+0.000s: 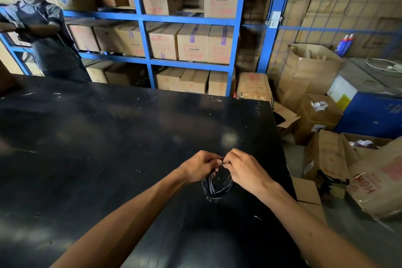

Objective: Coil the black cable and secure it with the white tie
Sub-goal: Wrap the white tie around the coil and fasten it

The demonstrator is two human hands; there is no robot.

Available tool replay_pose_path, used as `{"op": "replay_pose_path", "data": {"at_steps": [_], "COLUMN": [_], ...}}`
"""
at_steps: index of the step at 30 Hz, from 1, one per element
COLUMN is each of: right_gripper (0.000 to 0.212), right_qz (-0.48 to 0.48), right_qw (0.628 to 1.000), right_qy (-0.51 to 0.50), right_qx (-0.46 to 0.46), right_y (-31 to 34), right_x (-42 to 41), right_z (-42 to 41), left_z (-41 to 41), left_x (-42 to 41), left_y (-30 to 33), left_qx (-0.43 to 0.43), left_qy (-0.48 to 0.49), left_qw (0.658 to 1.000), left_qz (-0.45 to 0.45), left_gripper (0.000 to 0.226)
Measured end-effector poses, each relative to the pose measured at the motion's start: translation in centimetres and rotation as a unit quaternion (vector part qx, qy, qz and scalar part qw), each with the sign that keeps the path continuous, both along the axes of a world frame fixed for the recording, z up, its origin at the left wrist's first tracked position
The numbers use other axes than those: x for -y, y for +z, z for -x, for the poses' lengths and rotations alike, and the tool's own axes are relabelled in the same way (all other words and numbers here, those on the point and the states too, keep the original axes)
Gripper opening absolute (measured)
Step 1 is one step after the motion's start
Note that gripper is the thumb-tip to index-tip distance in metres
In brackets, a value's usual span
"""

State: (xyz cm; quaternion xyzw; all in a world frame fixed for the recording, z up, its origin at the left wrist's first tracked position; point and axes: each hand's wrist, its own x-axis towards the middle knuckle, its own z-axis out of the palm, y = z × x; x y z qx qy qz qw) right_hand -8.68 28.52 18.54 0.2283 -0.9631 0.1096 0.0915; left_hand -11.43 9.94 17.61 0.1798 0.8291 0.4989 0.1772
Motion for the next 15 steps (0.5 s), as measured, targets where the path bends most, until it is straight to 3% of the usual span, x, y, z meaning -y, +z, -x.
{"op": "replay_pose_path", "data": {"at_steps": [2,4,7,9,12,15], "right_gripper": [0.006,0.008,0.02,0.021,0.031,0.028], "right_qz": [0.049,0.039,0.072,0.14,0.243,0.284], "right_qw": [0.997,0.992,0.976,0.953,0.916,0.901], "right_qy": [-0.039,-0.062,-0.09,-0.11,-0.145,-0.2], "right_qx": [0.053,0.099,0.186,0.243,0.286,0.26], "right_y": [0.5,0.4,-0.2,-0.3,-0.1,-0.3], "right_x": [0.0,0.0,-0.1,-0.3,-0.8,-2.0], "right_z": [0.2,0.3,0.4,0.6,0.7,1.0], "left_z": [-0.3,-0.3,-0.4,-0.5,-1.3,-2.0], "left_x": [0.5,0.9,1.0,0.9,0.6,0.8], "left_y": [-0.4,-0.9,-1.1,-1.0,-1.4,-2.1], "left_qx": [-0.067,-0.138,-0.257,-0.283,-0.252,-0.08], "left_qy": [-0.039,-0.087,-0.193,-0.212,-0.138,-0.021], "left_qw": [0.996,0.982,0.926,0.909,0.945,0.996], "left_qz": [0.033,0.095,0.199,0.22,0.158,0.014], "left_gripper": [0.028,0.028,0.023,0.021,0.03,0.038]}}
